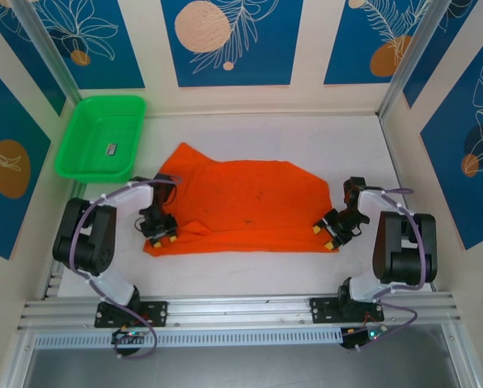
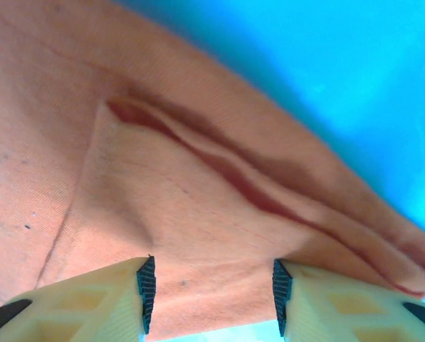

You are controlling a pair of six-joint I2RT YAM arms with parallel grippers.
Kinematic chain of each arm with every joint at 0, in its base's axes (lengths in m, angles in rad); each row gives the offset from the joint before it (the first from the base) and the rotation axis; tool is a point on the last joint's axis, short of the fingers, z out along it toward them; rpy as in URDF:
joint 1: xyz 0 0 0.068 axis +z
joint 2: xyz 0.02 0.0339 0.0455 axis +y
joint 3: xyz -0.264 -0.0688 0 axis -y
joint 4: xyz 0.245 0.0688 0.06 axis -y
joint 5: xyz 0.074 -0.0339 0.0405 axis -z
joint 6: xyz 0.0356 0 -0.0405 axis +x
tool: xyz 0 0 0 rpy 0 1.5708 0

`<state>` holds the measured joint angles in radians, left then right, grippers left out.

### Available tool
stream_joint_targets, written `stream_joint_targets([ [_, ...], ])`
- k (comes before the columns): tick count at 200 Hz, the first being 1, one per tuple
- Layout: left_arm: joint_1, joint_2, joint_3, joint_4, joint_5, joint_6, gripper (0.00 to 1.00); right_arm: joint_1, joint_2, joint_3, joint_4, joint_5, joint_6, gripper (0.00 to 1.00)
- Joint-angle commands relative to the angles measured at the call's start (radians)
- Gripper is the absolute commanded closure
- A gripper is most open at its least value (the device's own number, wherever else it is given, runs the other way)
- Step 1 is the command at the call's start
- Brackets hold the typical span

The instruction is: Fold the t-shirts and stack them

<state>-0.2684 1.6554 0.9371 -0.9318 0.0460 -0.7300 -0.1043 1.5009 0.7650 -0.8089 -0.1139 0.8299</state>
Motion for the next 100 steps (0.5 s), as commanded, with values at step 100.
stream_joint_targets([
  [100,0.093,-0.087,0.172,-0.023,0.154,-0.017,0.80,0.493,0.168,0.392,0.386,-0.427,-0.236,0.54],
])
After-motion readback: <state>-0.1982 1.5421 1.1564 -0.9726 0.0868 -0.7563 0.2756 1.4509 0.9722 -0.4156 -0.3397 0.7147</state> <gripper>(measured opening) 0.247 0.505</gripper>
